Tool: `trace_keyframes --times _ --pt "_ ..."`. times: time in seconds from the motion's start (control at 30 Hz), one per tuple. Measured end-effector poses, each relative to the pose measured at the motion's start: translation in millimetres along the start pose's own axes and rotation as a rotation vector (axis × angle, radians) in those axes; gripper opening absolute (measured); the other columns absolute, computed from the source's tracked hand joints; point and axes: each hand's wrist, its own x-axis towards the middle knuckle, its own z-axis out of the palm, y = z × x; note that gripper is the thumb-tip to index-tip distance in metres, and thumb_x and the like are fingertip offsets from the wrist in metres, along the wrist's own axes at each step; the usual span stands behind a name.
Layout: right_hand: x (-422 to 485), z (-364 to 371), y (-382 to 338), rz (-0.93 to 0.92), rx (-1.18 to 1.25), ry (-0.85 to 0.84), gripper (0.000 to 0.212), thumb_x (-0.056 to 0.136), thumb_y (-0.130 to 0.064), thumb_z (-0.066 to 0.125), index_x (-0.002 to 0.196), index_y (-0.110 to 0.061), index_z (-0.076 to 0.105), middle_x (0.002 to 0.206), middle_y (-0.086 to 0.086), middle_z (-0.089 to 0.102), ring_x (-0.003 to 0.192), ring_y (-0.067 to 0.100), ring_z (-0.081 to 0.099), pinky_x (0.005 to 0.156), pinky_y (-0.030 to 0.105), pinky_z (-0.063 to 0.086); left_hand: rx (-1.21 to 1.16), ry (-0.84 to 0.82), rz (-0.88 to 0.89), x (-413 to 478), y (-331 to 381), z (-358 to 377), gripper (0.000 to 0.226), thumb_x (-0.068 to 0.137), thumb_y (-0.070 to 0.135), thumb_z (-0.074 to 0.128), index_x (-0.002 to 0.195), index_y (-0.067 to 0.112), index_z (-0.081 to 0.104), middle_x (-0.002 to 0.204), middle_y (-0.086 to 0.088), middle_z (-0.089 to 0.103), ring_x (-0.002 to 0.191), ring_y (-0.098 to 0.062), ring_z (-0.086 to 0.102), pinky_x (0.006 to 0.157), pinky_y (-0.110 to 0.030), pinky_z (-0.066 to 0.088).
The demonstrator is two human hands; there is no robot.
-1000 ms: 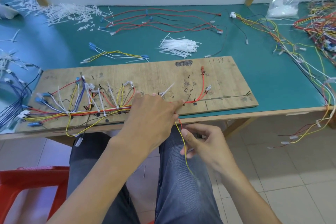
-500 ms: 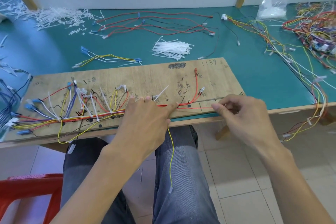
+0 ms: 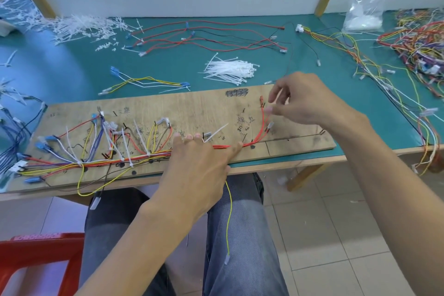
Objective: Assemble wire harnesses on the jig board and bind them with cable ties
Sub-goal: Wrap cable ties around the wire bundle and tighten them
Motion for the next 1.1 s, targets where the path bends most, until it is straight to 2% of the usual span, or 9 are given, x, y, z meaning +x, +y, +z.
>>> trace_keyframes --times 0.17,0.27,0.43,0.57,0.77,0.83,0.93,1.0,1.1 --pt "38.6 1.0 -31.5 -0.054 -0.137 -0.113 0.020 0.076 -0.027 0.095 0.077 -0.021 0.075 0.080 0.002 0.073 0.087 0.024 0.071 0.082 0.037 0.060 -0.014 0.011 -0.013 0.5 0.5 1.1 0.060 0.104 0.051 0.042 0.157 0.049 0.013 0.133 -0.024 0.061 0.124 -0.041 0.054 0.109 -0.057 0.036" --pt "51.3 7.3 -43.8 -0.081 -0.179 -0.160 0.021 0.070 -0.023 0.098 0.074 -0.020 0.077 0.074 0.003 0.073 0.078 0.024 0.073 0.079 0.040 0.063 -0.014 0.012 -0.009 -0.2 0.6 2.5 0.061 0.104 0.051 0.040 0.158 0.049 0.012 0.135 -0.024 0.059 0.124 -0.042 0.053 0.108 -0.057 0.035" --pt "71.6 3.0 -53.7 -0.117 -0.249 -0.247 0.019 0.069 -0.016 0.098 0.074 -0.023 0.082 0.068 -0.008 0.075 0.075 0.014 0.074 0.068 0.027 0.059 -0.021 0.016 -0.006 1.1 -0.1 3.0 0.063 0.105 0.052 0.040 0.160 0.049 0.008 0.138 -0.025 0.057 0.127 -0.042 0.051 0.109 -0.057 0.033" --pt "78.2 4.2 -58.1 -0.112 -0.260 -0.287 0.014 0.074 -0.022 0.095 0.077 -0.025 0.082 0.077 -0.004 0.076 0.086 0.020 0.074 0.081 0.038 0.063 -0.026 0.015 -0.010 0.6 0.4 2.0 0.062 0.105 0.051 0.039 0.159 0.049 0.008 0.138 -0.025 0.057 0.129 -0.043 0.050 0.110 -0.058 0.032" --pt "62.5 22.5 -78.3 -0.114 -0.288 -0.082 0.024 0.063 -0.019 0.099 0.073 -0.023 0.077 0.082 -0.006 0.076 0.080 0.022 0.071 0.071 0.032 0.058 -0.036 0.017 -0.015 0.2 1.6 0.1 0.063 0.105 0.049 0.041 0.159 0.049 0.011 0.136 -0.027 0.058 0.129 -0.043 0.049 0.111 -0.058 0.031" --pt "47.2 33.5 -79.0 -0.102 -0.286 0.024 0.023 0.067 -0.021 0.096 0.080 -0.022 0.078 0.088 -0.001 0.075 0.087 0.026 0.070 0.070 0.031 0.053 -0.039 0.023 -0.016 0.2 1.7 0.0 0.063 0.105 0.049 0.042 0.159 0.049 0.011 0.136 -0.027 0.058 0.128 -0.043 0.050 0.111 -0.058 0.031" --pt "11.6 54.6 -77.3 -0.097 -0.330 0.176 0.010 0.087 -0.024 0.082 0.092 -0.020 0.075 0.095 0.009 0.072 0.092 0.036 0.067 0.068 0.033 0.043 -0.044 0.037 -0.018 0.3 2.3 -0.4 0.064 0.103 0.047 0.044 0.159 0.049 0.011 0.133 -0.026 0.058 0.125 -0.043 0.050 0.110 -0.058 0.032" --pt "-12.9 67.2 -71.6 -0.081 -0.375 0.231 0.010 0.096 -0.017 0.068 0.086 -0.018 0.068 0.087 0.012 0.068 0.087 0.038 0.064 0.065 0.034 0.037 -0.042 0.040 -0.023 0.0 2.6 -0.9 0.067 0.101 0.044 0.047 0.158 0.049 0.012 0.130 -0.025 0.059 0.122 -0.042 0.052 0.109 -0.058 0.033" --pt "-44.7 74.4 -64.4 -0.032 -0.365 0.280 0.014 0.092 -0.007 0.063 0.084 -0.017 0.064 0.069 0.006 0.050 0.071 0.036 0.054 0.059 0.035 0.034 -0.047 0.032 -0.029 0.0 2.3 -0.2 0.069 0.100 0.042 0.050 0.158 0.051 0.014 0.132 -0.027 0.059 0.122 -0.043 0.052 0.109 -0.058 0.034"
